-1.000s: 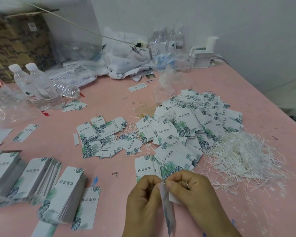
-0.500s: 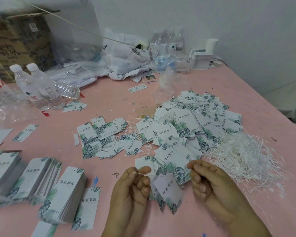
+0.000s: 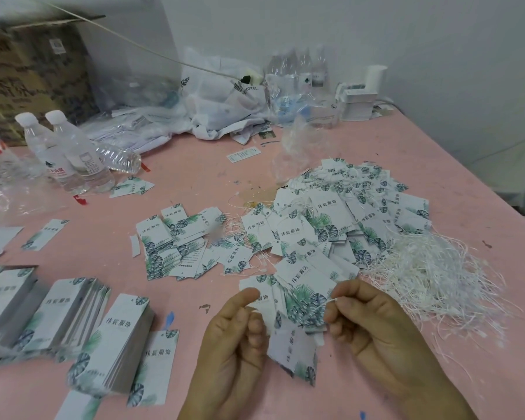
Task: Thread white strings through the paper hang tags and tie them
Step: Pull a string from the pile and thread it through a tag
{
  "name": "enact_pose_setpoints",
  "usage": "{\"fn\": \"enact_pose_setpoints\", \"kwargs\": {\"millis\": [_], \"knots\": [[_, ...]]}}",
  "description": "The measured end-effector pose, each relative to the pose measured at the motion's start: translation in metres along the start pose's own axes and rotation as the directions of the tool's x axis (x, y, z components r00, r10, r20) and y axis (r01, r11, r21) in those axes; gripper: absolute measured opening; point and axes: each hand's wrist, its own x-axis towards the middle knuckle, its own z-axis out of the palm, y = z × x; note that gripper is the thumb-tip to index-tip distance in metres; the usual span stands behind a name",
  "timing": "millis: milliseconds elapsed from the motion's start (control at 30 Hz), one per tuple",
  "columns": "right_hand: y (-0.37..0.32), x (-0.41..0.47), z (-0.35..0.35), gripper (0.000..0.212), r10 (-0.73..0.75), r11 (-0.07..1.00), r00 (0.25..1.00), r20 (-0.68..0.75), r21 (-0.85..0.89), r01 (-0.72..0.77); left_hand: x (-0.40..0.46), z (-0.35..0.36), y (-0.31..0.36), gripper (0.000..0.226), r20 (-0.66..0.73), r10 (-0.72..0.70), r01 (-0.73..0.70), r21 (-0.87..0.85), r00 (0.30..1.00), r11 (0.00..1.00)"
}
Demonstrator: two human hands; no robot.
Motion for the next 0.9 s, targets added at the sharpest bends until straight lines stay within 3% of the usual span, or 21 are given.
{"fn": "enact_pose_setpoints", "kwargs": {"millis": [100, 167, 367, 467, 733, 900], "knots": [[0.007, -0.001, 0.006, 0.046, -0.02, 0.998, 1.0, 0.016, -0.055, 0.021, -0.003, 0.002, -0.009, 0.057, 0.048, -0.016, 0.01, 0.131, 0.999, 0.991], [0.012, -0.001, 0.01, 0.051, -0.025, 0.998, 1.0, 0.016, -0.065, 0.026, -0.004, 0.002, -0.015, 0.051, 0.083, -0.009, -0.01, 0.22, 0.996, 0.975], [0.02, -0.002, 0.015, 0.03, -0.087, 0.976, 0.996, 0.013, -0.198, 0.087, -0.005, 0.001, -0.018, 0.042, 0.093, 0.057, -0.091, 0.422, 0.994, 0.902], [0.022, -0.002, 0.016, 0.03, -0.137, 0.946, 0.991, -0.005, -0.296, 0.129, -0.005, 0.0, -0.017, 0.046, 0.058, 0.077, -0.094, 0.429, 0.995, 0.898], [0.02, -0.007, 0.023, 0.017, -0.178, 0.936, 0.983, 0.053, -0.3, 0.185, -0.006, 0.0, -0.014, 0.048, 0.133, 0.054, -0.117, 0.525, 0.99, 0.843], [0.018, -0.011, 0.025, 0.014, -0.185, 0.925, 0.98, 0.073, -0.324, 0.198, -0.008, 0.0, -0.016, 0.045, 0.158, 0.006, -0.078, 0.451, 0.987, 0.889]]}}
